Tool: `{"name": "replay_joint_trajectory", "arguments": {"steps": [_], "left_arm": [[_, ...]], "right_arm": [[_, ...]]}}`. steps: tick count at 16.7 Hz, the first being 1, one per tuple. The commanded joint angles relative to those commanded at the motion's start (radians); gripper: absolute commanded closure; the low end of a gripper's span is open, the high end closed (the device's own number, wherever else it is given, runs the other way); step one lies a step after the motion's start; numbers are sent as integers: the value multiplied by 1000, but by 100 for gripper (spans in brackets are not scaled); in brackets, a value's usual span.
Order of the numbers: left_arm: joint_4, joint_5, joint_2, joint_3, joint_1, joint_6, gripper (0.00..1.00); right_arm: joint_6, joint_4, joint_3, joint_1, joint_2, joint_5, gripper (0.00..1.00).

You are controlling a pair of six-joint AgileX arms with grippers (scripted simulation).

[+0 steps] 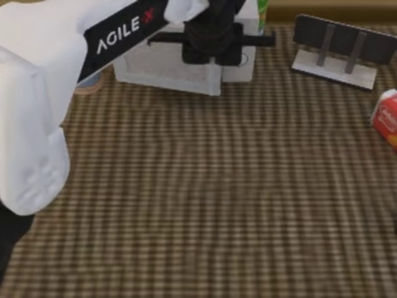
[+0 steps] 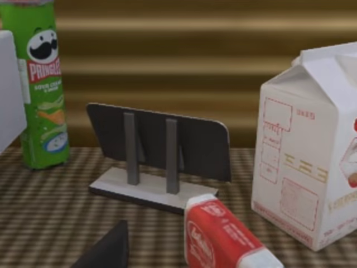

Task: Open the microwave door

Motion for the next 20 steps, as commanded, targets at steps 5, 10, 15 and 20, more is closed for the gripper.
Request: {"name": "replay_joint_trajectory", "arguments": {"steps": [5, 10, 15, 20], "left_arm": [[75, 32, -88, -150, 13, 74, 100], [93, 42, -108, -183, 16, 92, 100], [93, 42, -108, -183, 16, 92, 100], [93, 42, -108, -183, 16, 92, 100]], "right_arm": [[0, 0, 0, 0, 0, 0, 0], [0, 0, 0, 0, 0, 0, 0], [0, 0, 0, 0, 0, 0, 0], [0, 0, 0, 0, 0, 0, 0]]}}
